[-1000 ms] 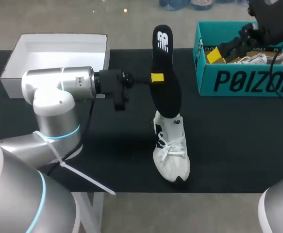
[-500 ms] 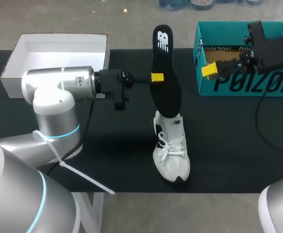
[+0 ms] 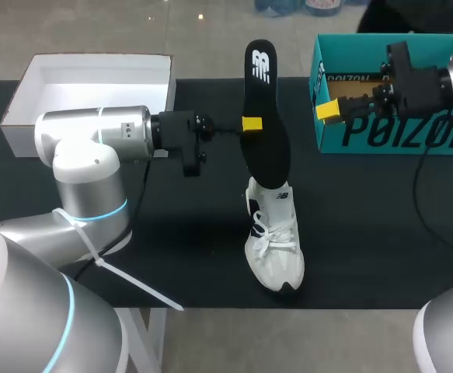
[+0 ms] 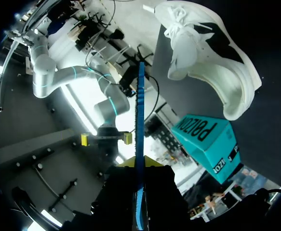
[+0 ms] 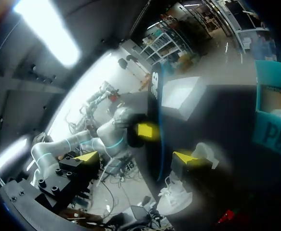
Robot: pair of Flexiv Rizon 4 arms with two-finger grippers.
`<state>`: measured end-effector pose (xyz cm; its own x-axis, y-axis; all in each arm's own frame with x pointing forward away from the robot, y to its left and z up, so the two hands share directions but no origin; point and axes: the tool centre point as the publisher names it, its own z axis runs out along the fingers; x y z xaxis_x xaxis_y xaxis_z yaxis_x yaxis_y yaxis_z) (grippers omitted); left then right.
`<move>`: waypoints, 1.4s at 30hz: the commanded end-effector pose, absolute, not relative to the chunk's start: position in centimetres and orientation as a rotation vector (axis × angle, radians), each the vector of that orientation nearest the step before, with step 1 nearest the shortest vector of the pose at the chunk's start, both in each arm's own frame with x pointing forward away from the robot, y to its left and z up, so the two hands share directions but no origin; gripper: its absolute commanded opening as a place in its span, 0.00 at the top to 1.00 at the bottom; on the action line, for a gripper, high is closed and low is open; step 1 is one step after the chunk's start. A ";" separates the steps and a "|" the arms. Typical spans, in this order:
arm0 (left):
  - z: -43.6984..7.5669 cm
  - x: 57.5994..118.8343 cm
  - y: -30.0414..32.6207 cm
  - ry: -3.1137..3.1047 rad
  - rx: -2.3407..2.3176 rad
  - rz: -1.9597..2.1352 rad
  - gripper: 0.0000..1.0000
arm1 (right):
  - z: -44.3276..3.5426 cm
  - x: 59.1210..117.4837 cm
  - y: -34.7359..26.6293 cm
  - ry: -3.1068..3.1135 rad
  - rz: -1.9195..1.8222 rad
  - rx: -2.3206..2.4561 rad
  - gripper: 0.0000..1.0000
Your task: Take the shoe out of the shoebox, open the shoe tongue, remove and reinsert the insole, then place the shoe into the shoebox
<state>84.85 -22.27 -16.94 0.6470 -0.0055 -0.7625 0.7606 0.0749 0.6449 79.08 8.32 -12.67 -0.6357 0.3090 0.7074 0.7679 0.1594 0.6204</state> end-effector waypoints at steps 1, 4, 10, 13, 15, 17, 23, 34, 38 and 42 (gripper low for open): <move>-17.0 84.7 -22.4 0.693 1.388 -0.644 1.00 | -13.4 81.3 9.9 -2.027 -1.434 -0.951 0.00; -17.0 84.7 -22.4 0.693 1.388 -0.644 1.00 | -13.9 81.8 11.0 -2.040 -1.423 -0.917 0.00; -17.0 84.7 -22.4 0.693 1.388 -0.644 1.00 | -14.9 82.2 12.4 -2.031 -1.414 -0.873 0.00; -17.0 84.7 -22.4 0.693 1.388 -0.644 1.00 | -15.4 81.9 13.2 -2.034 -1.402 -0.851 0.00; -17.0 84.7 -22.4 0.693 1.388 -0.644 1.00 | -15.8 81.7 13.6 -2.029 -1.399 -0.844 0.00; -17.0 84.7 -22.4 0.693 1.388 -0.644 1.00 | -16.1 81.5 13.8 -2.021 -1.394 -0.839 0.00; -17.0 84.7 -22.4 0.693 1.388 -0.644 1.00 | -16.5 81.3 14.3 -2.018 -1.385 -0.827 0.00; -17.0 84.7 -22.4 0.693 1.388 -0.644 1.00 | -17.4 81.1 14.8 -2.007 -1.377 -0.829 0.05; -17.0 84.7 -22.4 0.693 1.388 -0.644 1.00 | -17.7 81.2 15.1 -1.999 -1.376 -0.830 0.07; -17.0 84.7 -22.4 0.693 1.388 -0.644 1.00 | -17.7 81.4 15.2 -1.995 -1.379 -0.829 0.18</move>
